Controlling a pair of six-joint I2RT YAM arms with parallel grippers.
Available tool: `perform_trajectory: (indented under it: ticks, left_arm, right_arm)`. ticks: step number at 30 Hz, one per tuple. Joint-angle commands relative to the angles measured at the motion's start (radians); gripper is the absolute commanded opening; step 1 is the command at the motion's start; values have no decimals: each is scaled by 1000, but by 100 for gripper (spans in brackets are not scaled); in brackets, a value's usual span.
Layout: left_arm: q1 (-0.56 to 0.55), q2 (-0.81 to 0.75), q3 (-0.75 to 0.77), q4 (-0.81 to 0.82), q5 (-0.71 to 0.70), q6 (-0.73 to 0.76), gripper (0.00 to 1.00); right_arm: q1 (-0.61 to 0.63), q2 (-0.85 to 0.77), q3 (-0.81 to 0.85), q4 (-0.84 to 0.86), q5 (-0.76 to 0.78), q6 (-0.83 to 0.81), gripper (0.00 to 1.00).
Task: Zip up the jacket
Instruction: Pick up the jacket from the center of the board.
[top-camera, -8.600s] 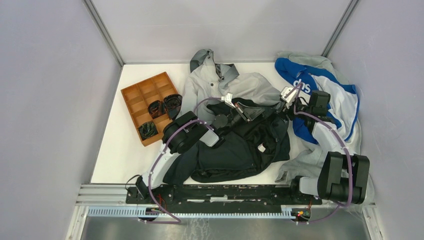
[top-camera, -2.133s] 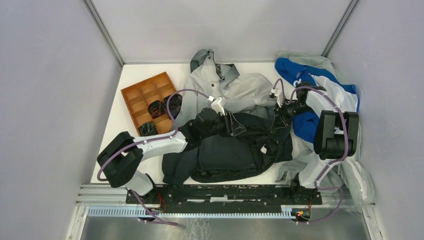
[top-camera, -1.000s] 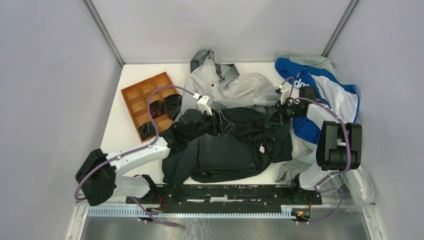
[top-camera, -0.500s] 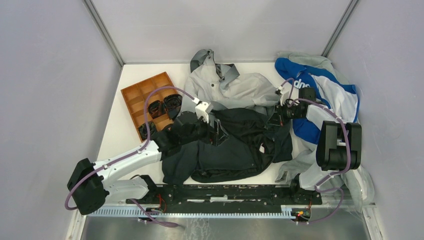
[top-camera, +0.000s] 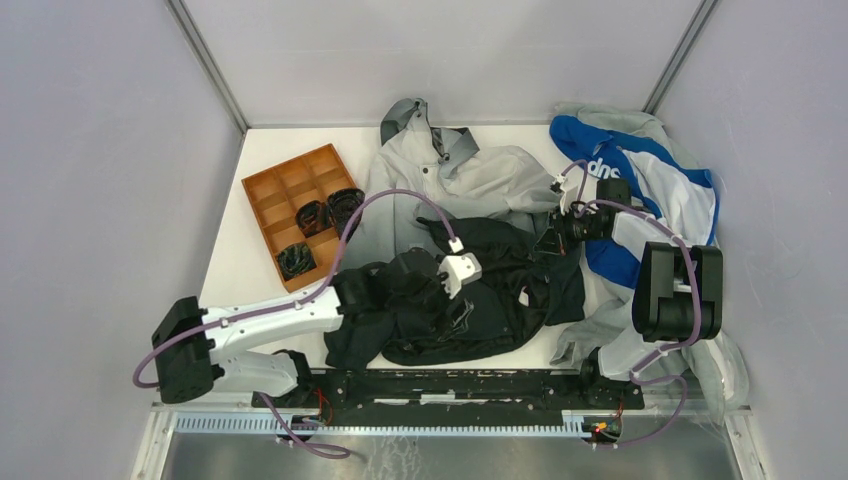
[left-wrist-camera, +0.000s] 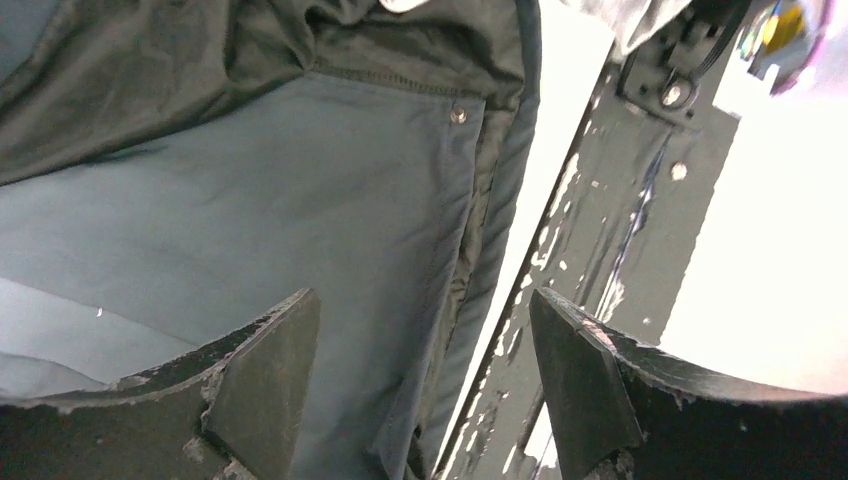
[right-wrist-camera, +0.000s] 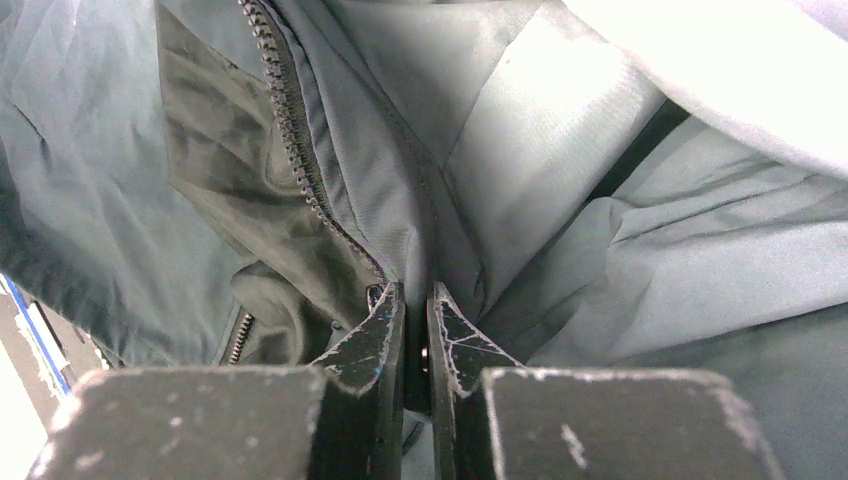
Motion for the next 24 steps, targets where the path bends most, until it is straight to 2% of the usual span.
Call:
perform_trajectory:
  ticks: [1, 13, 24]
  left_arm:
    - [-37, 80, 86, -104, -19, 149, 83]
    - [-48, 200, 201, -272, -99, 138, 85]
    - [-48, 255, 295, -314, 12, 97, 86]
  right_arm:
    - [-3, -36, -8, 23, 4, 10, 0]
    - [-3, -35, -4, 25, 4, 14, 0]
    - [-3, -39, -4, 25, 6, 15, 0]
